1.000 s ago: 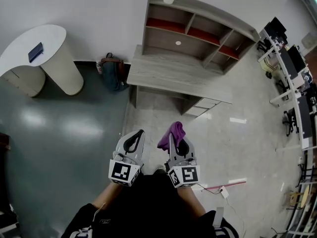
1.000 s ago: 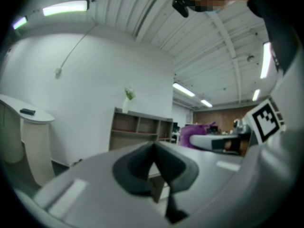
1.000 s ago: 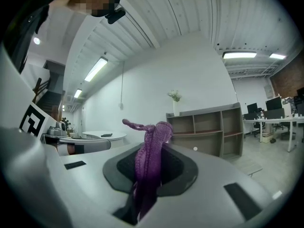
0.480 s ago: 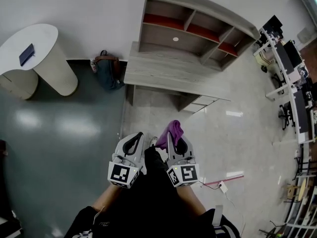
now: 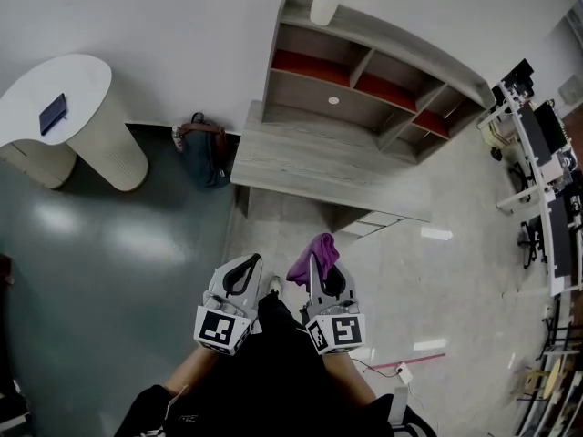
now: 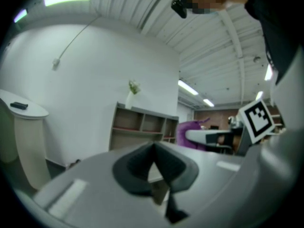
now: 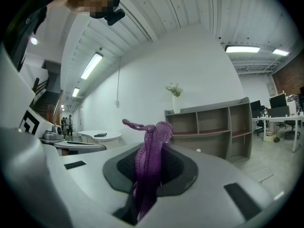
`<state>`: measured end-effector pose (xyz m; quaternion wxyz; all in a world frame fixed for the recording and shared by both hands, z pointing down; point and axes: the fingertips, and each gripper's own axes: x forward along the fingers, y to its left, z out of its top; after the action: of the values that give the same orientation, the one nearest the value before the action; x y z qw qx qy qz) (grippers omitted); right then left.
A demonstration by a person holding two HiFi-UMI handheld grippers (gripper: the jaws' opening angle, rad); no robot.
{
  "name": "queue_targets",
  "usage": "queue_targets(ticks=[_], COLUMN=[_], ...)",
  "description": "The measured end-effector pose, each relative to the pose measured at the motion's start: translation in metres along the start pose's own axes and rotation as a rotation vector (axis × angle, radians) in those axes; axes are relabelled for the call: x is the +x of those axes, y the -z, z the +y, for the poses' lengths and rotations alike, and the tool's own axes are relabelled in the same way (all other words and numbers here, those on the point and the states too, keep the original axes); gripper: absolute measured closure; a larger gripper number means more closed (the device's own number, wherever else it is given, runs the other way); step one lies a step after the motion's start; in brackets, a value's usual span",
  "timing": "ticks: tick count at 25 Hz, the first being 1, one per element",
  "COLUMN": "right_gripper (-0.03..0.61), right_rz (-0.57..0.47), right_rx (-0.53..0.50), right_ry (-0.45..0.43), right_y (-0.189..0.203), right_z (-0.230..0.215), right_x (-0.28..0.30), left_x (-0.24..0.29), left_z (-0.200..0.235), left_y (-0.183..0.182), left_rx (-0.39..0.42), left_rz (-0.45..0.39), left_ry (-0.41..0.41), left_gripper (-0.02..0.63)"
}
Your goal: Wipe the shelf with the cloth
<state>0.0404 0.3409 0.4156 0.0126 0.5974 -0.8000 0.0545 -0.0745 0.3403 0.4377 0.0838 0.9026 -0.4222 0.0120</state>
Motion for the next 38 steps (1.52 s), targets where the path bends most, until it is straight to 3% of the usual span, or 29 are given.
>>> queue_targets(ticks=[11, 17, 26, 38], right_gripper=[0.529, 0.528, 0.528, 0.529], right_rz=[-0.003, -0.014, -0.012, -0.012], right_rx=[0.031, 0.039, 0.042, 0.017], right_ry=[-0.054, -0.071, -0.072, 0.015], right_y=[-0.01, -0.014, -0.022, -0.032], right_z=[-0.089, -0.131, -0.154, -0.17], right_x=[0.066, 0.102, 0.144, 0.245], left_x=[0.115, 0.162, 0.201, 0.287], left_z=[0.006, 0.003, 0.024, 0.103], left_y=[-0.018, -0.033, -0.038, -0.06], left_rx=[-0.026, 0.013, -0.002, 0.001], left_rz=[-0.006, -0.019, -0.014, -0.036], left_ry=[-0.048, -0.064, -0.078, 0.021], left_gripper=[0.609, 0.609, 0.609, 0.609])
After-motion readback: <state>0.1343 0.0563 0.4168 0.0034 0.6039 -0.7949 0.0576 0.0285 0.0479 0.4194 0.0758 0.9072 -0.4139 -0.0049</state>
